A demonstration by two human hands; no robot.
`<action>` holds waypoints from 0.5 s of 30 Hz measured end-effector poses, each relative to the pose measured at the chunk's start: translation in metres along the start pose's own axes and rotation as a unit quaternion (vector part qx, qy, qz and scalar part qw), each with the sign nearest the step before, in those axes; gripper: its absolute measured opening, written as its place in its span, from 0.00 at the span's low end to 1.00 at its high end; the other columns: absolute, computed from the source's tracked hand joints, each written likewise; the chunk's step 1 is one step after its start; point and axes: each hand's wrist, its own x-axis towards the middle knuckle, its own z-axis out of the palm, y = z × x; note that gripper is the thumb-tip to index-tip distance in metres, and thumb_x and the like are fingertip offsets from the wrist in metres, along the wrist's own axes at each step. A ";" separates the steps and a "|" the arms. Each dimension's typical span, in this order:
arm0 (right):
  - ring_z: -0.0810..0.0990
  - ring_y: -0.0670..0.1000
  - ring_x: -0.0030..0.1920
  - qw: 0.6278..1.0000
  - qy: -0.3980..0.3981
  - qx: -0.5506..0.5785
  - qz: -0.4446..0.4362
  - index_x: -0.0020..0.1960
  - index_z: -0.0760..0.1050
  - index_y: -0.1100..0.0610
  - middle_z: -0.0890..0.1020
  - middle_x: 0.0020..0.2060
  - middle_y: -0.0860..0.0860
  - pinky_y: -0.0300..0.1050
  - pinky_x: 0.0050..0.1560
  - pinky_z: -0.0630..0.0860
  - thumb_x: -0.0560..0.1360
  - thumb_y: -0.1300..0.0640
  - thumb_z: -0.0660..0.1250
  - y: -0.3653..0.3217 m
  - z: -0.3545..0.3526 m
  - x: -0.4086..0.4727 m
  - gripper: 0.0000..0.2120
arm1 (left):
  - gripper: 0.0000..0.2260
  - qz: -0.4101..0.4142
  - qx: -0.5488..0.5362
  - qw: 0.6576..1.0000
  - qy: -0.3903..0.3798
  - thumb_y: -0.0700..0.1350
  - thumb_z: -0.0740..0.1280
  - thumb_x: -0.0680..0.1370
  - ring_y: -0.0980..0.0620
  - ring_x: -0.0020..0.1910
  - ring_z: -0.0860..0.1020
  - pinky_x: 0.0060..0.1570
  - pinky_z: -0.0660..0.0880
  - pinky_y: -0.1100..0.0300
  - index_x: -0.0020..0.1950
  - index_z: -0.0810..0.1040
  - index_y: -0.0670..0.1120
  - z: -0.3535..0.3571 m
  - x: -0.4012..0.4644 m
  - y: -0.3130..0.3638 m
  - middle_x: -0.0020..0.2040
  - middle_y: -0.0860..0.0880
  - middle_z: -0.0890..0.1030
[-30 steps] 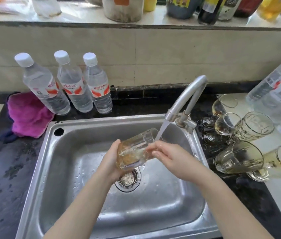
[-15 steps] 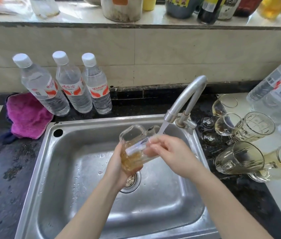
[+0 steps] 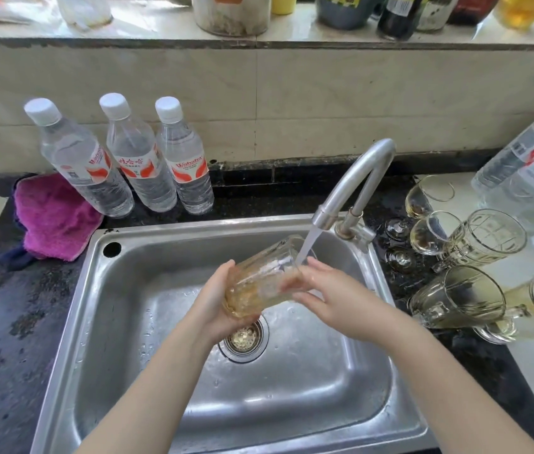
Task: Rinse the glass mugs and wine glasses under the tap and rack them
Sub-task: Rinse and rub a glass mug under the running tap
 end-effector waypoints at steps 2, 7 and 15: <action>0.76 0.32 0.49 1.000 -0.016 -0.017 0.021 0.55 0.78 0.52 0.80 0.47 0.37 0.37 0.65 0.69 0.79 0.58 0.63 0.009 -0.006 0.001 0.08 | 0.14 0.007 0.022 1.000 -0.015 0.56 0.59 0.79 0.46 0.43 0.81 0.37 0.76 0.53 0.51 0.77 0.47 -0.005 -0.001 -0.002 0.46 0.44 0.83; 0.84 0.51 0.43 0.963 0.162 0.211 0.035 0.49 0.78 0.62 0.86 0.42 0.50 0.52 0.54 0.78 0.79 0.54 0.63 -0.004 0.003 0.008 0.11 | 0.19 0.055 0.053 0.997 -0.034 0.55 0.54 0.81 0.47 0.42 0.82 0.43 0.75 0.55 0.55 0.79 0.45 0.010 -0.003 -0.014 0.47 0.45 0.85; 0.82 0.39 0.44 0.982 0.114 0.144 0.034 0.49 0.80 0.55 0.85 0.43 0.46 0.41 0.53 0.77 0.76 0.59 0.66 0.000 -0.001 0.002 0.05 | 0.16 0.047 0.021 0.998 -0.022 0.55 0.57 0.80 0.48 0.39 0.80 0.40 0.75 0.56 0.51 0.79 0.45 0.003 -0.004 -0.015 0.40 0.46 0.84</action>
